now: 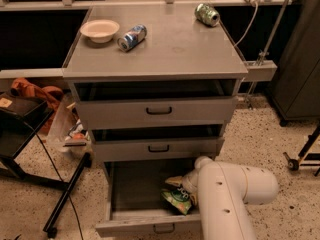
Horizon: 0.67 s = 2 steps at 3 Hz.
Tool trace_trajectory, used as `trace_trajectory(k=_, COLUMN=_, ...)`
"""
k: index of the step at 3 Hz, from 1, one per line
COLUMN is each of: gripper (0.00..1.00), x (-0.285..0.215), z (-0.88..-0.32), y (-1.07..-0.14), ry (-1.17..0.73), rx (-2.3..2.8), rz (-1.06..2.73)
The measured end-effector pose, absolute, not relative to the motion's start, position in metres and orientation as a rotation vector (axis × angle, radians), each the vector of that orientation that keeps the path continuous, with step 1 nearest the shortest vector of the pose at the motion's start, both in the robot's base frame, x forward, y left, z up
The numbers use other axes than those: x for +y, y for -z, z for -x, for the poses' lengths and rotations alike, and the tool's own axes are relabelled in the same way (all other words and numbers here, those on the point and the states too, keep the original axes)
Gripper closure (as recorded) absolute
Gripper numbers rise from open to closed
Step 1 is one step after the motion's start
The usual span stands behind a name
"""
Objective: Pick green rice chip bag from bottom drawer and place on counter
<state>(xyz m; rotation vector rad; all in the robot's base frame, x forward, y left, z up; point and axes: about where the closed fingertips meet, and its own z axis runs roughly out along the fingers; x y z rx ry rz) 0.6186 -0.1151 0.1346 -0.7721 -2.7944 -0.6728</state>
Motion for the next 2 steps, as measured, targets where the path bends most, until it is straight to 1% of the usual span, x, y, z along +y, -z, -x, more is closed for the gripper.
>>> trace_trajectory(k=1, gripper=0.19, x=-0.1195, z=-0.6194, y=-0.1216, ry=0.630, rx=-2.782, rz=0.823)
trace_trajectory(k=2, gripper=0.42, x=-0.1244, z=-0.6200, y=-0.1189, ry=0.596, rx=-2.784, rz=0.870)
